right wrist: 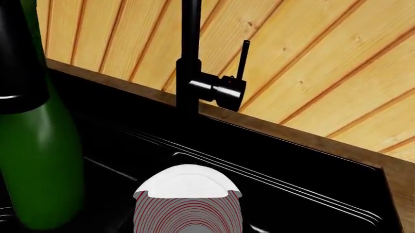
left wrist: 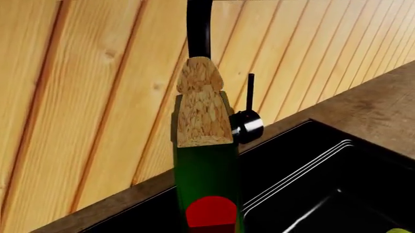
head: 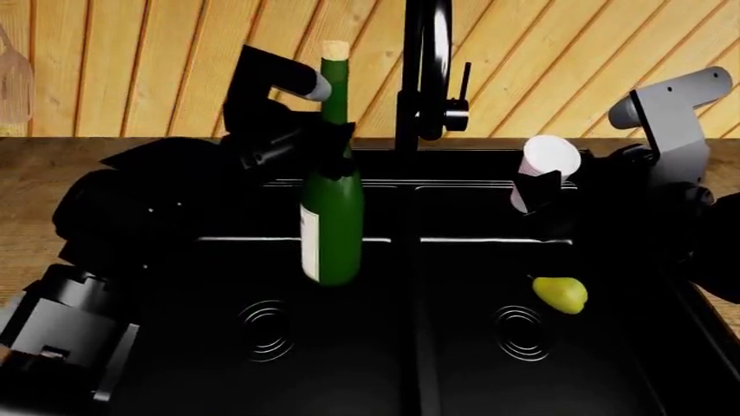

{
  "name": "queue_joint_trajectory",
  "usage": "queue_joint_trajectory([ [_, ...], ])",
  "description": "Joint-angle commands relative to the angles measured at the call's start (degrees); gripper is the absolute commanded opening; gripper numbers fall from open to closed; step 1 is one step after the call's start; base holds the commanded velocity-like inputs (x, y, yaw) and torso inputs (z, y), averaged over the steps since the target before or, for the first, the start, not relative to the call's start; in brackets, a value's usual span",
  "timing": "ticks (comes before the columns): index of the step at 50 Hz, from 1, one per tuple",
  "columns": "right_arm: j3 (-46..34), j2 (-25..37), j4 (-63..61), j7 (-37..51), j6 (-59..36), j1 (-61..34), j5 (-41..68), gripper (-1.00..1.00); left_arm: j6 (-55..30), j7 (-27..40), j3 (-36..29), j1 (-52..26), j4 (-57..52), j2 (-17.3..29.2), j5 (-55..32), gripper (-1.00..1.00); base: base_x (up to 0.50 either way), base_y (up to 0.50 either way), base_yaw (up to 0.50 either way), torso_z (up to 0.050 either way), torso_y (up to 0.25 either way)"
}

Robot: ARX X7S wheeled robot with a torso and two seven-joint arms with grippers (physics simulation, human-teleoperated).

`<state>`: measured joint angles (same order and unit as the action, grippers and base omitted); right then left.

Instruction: Pick the bottle and cup and place them in the sink. Then turn on the water.

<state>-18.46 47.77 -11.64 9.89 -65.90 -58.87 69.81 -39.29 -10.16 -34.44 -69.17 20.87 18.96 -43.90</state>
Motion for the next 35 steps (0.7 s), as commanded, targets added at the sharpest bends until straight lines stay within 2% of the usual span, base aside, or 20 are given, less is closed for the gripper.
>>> queue_joint_trajectory([
  [1,-0.1,0.1,0.0,-0.3,0.1,-0.1,-0.3,-1.00,0.9,0.0,0.2,1.2,-0.5,-0.7,-0.6,-1.00,0.00,0.00,0.00,0.000,0.000],
  [35,-0.6,0.2,0.0,-0.2,0.6,0.0,-0.1,-1.00,1.1,0.1,-0.9,6.8,-3.3,0.6,-1.7,-1.00,0.00,0.00,0.00,0.000,0.001],
])
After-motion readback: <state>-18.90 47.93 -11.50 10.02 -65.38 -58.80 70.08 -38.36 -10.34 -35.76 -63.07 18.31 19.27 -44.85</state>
